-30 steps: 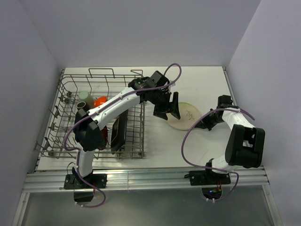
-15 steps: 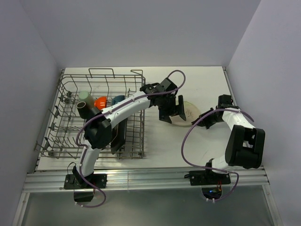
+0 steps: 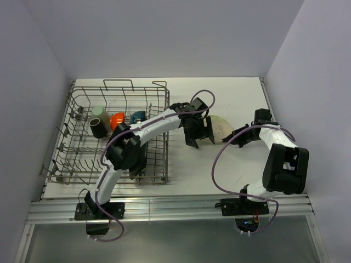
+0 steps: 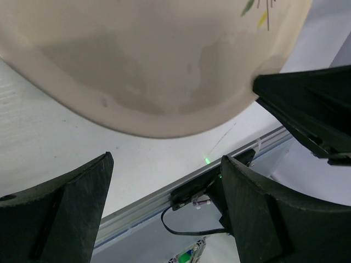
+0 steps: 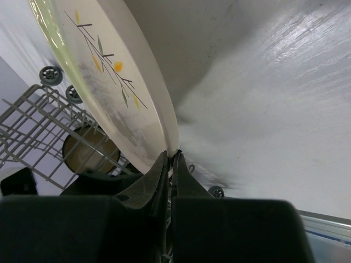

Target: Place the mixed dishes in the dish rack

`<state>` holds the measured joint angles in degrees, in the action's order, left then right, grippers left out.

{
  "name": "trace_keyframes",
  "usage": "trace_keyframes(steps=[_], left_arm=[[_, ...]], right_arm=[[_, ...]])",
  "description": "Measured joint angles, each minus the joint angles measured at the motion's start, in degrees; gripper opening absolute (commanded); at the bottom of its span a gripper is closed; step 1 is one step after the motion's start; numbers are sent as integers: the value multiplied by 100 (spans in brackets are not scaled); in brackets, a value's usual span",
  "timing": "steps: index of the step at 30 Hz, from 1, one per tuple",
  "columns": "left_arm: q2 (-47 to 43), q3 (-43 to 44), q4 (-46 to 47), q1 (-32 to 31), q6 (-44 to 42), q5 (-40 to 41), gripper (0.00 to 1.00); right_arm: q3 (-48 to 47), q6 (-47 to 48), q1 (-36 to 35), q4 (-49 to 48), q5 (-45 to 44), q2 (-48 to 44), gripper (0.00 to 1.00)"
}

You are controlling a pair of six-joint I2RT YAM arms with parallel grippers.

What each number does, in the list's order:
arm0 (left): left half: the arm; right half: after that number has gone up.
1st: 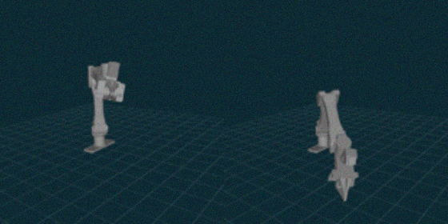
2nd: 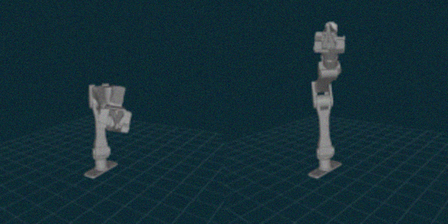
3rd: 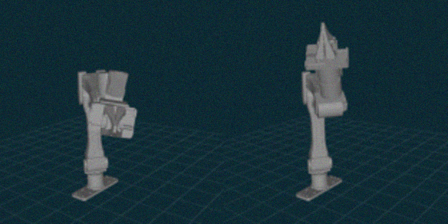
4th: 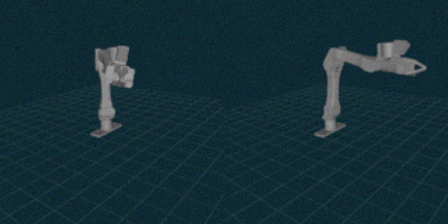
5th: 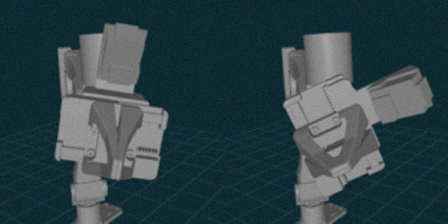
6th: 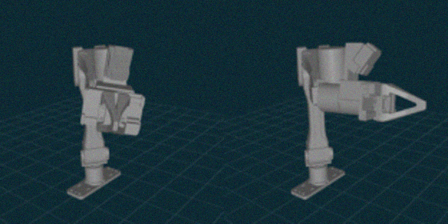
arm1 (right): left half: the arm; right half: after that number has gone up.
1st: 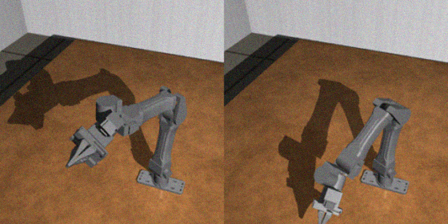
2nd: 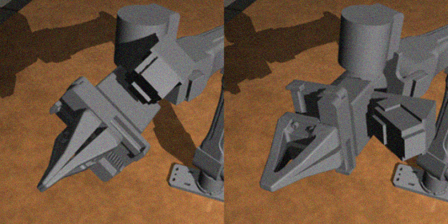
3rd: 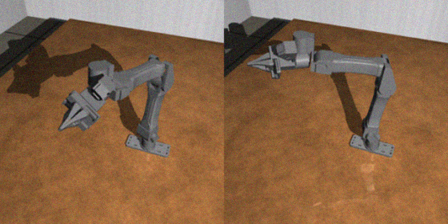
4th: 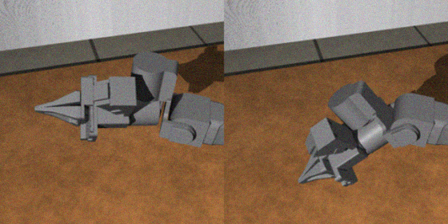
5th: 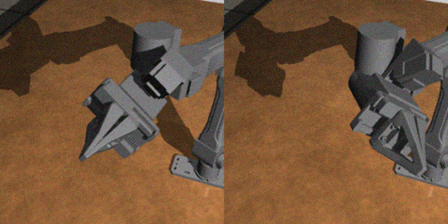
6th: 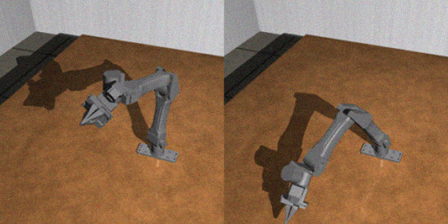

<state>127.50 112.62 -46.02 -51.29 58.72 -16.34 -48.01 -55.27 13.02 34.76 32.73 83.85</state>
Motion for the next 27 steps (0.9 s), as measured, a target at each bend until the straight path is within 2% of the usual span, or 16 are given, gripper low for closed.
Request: trace_keyframes(steps=[27], left_arm=[[90,-761,1585,511,1513,-743,84]], right_arm=[[168,-535,2,-459,466,0,0]])
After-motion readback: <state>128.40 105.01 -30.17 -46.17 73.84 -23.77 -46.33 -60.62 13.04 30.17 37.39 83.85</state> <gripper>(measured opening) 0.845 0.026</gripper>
